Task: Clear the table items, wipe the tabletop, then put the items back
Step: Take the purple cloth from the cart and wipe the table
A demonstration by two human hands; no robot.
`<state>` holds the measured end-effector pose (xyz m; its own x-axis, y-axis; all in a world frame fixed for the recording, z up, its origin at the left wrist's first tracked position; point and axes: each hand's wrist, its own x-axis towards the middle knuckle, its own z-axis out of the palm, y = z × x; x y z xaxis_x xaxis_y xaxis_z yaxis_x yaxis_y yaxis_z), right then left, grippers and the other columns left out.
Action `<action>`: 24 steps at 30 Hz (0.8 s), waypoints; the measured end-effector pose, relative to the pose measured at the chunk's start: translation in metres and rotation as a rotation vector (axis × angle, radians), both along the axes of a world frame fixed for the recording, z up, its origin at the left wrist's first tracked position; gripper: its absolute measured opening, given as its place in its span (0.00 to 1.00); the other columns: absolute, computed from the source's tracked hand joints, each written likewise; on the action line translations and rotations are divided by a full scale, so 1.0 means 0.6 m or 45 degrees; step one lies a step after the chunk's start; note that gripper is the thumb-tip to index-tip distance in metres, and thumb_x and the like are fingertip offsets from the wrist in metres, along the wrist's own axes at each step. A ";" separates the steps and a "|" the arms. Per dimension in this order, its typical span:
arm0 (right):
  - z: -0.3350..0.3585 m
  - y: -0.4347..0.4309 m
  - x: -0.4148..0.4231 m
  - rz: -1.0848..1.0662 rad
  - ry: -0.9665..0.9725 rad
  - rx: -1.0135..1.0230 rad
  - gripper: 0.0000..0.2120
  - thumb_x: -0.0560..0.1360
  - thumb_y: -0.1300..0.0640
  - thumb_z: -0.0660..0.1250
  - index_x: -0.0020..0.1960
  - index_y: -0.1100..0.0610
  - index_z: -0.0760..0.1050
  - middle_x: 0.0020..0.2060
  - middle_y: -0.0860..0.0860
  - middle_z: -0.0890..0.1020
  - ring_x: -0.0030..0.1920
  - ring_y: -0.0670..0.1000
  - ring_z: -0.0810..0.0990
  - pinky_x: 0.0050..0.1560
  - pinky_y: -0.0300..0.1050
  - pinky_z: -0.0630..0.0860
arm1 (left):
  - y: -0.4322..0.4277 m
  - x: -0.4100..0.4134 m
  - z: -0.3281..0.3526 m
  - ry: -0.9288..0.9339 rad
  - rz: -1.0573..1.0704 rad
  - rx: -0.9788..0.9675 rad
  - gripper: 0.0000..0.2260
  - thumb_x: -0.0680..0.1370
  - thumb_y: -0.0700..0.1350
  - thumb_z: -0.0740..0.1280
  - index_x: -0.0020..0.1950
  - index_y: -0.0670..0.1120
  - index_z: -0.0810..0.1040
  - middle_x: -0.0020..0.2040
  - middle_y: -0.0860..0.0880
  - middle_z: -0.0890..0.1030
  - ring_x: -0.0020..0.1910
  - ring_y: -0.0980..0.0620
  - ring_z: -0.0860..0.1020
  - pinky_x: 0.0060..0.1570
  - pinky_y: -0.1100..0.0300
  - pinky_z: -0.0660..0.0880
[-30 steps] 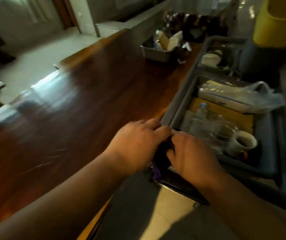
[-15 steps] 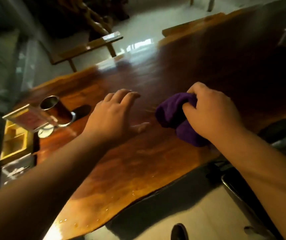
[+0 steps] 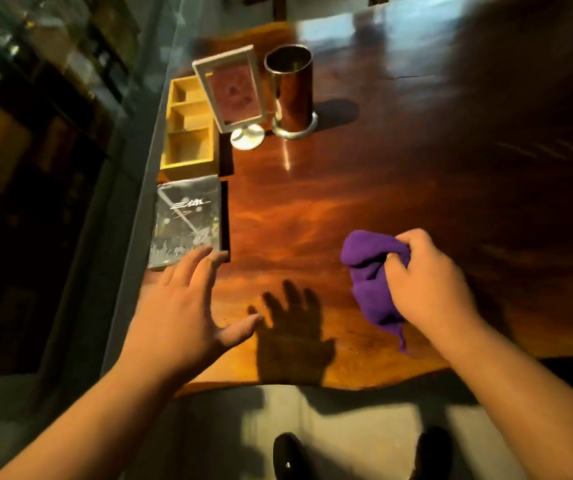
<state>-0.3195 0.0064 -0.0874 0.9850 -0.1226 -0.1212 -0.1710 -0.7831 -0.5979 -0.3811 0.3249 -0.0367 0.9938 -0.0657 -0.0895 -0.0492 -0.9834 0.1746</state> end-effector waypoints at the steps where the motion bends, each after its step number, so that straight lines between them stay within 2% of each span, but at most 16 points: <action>1: -0.027 0.029 -0.011 0.038 0.039 -0.021 0.05 0.78 0.49 0.63 0.53 0.46 0.69 0.43 0.55 0.81 0.43 0.63 0.80 0.40 0.52 0.73 | 0.031 -0.020 -0.022 0.020 0.055 0.010 0.46 0.68 0.81 0.61 0.78 0.55 0.62 0.78 0.50 0.67 0.72 0.44 0.70 0.63 0.41 0.75; 5: -0.106 0.136 -0.049 0.224 0.154 -0.144 0.07 0.78 0.51 0.62 0.55 0.50 0.68 0.44 0.60 0.83 0.44 0.65 0.81 0.38 0.54 0.73 | 0.139 -0.092 -0.101 0.163 0.223 0.084 0.51 0.65 0.83 0.60 0.77 0.50 0.66 0.76 0.47 0.70 0.69 0.41 0.73 0.63 0.42 0.75; 8: -0.129 0.209 -0.044 0.249 0.101 -0.215 0.07 0.78 0.49 0.61 0.52 0.49 0.64 0.41 0.58 0.82 0.43 0.65 0.82 0.35 0.51 0.66 | 0.190 -0.124 -0.150 0.287 0.346 0.110 0.57 0.61 0.86 0.57 0.78 0.50 0.66 0.79 0.47 0.67 0.73 0.43 0.69 0.69 0.45 0.69; 11: -0.132 0.307 -0.024 0.293 0.086 -0.106 0.08 0.79 0.49 0.61 0.52 0.51 0.66 0.41 0.59 0.82 0.45 0.65 0.81 0.37 0.52 0.64 | 0.210 -0.139 -0.182 0.420 0.406 0.040 0.61 0.57 0.88 0.55 0.81 0.51 0.61 0.82 0.51 0.59 0.76 0.44 0.65 0.71 0.45 0.68; 14: -0.125 0.426 -0.026 0.480 0.165 0.046 0.08 0.80 0.51 0.61 0.56 0.54 0.69 0.49 0.61 0.83 0.49 0.66 0.81 0.40 0.53 0.67 | 0.216 -0.148 -0.202 0.330 0.402 -0.035 0.61 0.57 0.86 0.60 0.78 0.47 0.67 0.80 0.47 0.64 0.72 0.40 0.70 0.65 0.39 0.73; 16: -0.120 0.488 -0.051 0.662 0.247 0.124 0.08 0.80 0.51 0.61 0.56 0.54 0.70 0.50 0.61 0.82 0.50 0.65 0.80 0.40 0.51 0.66 | 0.220 -0.147 -0.208 0.295 0.383 -0.052 0.60 0.59 0.85 0.61 0.78 0.45 0.69 0.79 0.45 0.67 0.72 0.39 0.71 0.66 0.38 0.72; 17: -0.118 0.506 -0.068 0.745 0.292 0.116 0.09 0.80 0.52 0.61 0.57 0.55 0.70 0.51 0.60 0.82 0.49 0.64 0.81 0.40 0.50 0.66 | 0.220 -0.143 -0.210 0.307 0.347 -0.048 0.60 0.59 0.86 0.60 0.79 0.45 0.68 0.81 0.45 0.64 0.74 0.38 0.68 0.69 0.38 0.69; 20: -0.110 0.497 -0.111 0.804 0.375 -0.008 0.11 0.80 0.54 0.62 0.61 0.54 0.69 0.51 0.57 0.81 0.47 0.60 0.82 0.38 0.47 0.69 | 0.212 -0.126 -0.224 0.349 0.210 -0.021 0.63 0.59 0.87 0.55 0.83 0.46 0.59 0.82 0.48 0.50 0.81 0.38 0.52 0.75 0.34 0.57; 22: -0.108 0.448 -0.122 0.691 0.421 -0.027 0.10 0.79 0.56 0.62 0.60 0.51 0.68 0.48 0.55 0.82 0.46 0.58 0.83 0.37 0.46 0.71 | 0.199 -0.119 -0.237 0.309 0.196 -0.032 0.66 0.57 0.88 0.56 0.83 0.44 0.58 0.83 0.46 0.51 0.82 0.41 0.47 0.74 0.31 0.54; 24: -0.107 0.378 -0.121 0.597 0.451 -0.056 0.12 0.77 0.57 0.63 0.60 0.51 0.70 0.48 0.54 0.83 0.46 0.55 0.84 0.37 0.46 0.72 | 0.189 -0.117 -0.249 0.283 0.197 -0.010 0.67 0.57 0.87 0.59 0.82 0.41 0.60 0.83 0.43 0.55 0.82 0.42 0.49 0.73 0.29 0.52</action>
<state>-0.3919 0.2331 -0.1513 0.8357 0.3043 -0.4571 0.0164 -0.8459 -0.5331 -0.4516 0.4381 -0.1859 0.9482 0.0838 -0.3064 0.1418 -0.9748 0.1723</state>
